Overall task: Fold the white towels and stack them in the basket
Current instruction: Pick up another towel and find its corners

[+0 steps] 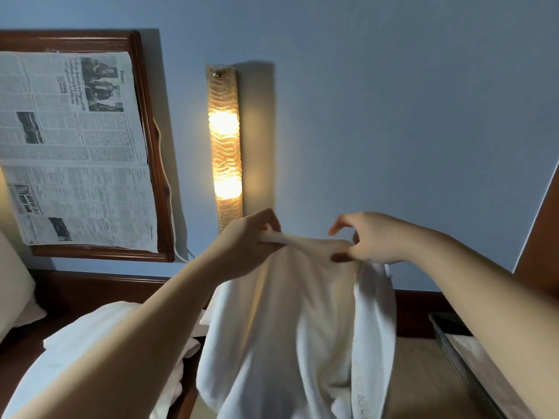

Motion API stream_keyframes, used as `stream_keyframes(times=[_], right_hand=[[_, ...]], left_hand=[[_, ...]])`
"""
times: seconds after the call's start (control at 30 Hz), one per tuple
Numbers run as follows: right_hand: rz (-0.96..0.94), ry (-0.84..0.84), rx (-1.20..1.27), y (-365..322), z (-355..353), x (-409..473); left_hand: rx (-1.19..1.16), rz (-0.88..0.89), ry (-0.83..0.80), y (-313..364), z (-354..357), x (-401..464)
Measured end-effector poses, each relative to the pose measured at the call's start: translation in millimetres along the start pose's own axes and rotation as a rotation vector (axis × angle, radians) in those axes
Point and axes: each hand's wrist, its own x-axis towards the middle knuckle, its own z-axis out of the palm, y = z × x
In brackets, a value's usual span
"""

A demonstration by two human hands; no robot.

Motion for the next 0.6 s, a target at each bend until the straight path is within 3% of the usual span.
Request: stream_keyframes(times=[0.23, 0.6], right_hand=[[-0.095, -0.003, 0.071, -37.6, -2.3, 11.1], [0.098, 0.125, -0.087, 33.0, -10.6, 7.1]], left_hand=[[0.107, -0.042, -0.08, 47.4, 7.6, 25.9], [0.101, -0.188, -0.071, -15.6, -0.9, -2.3]])
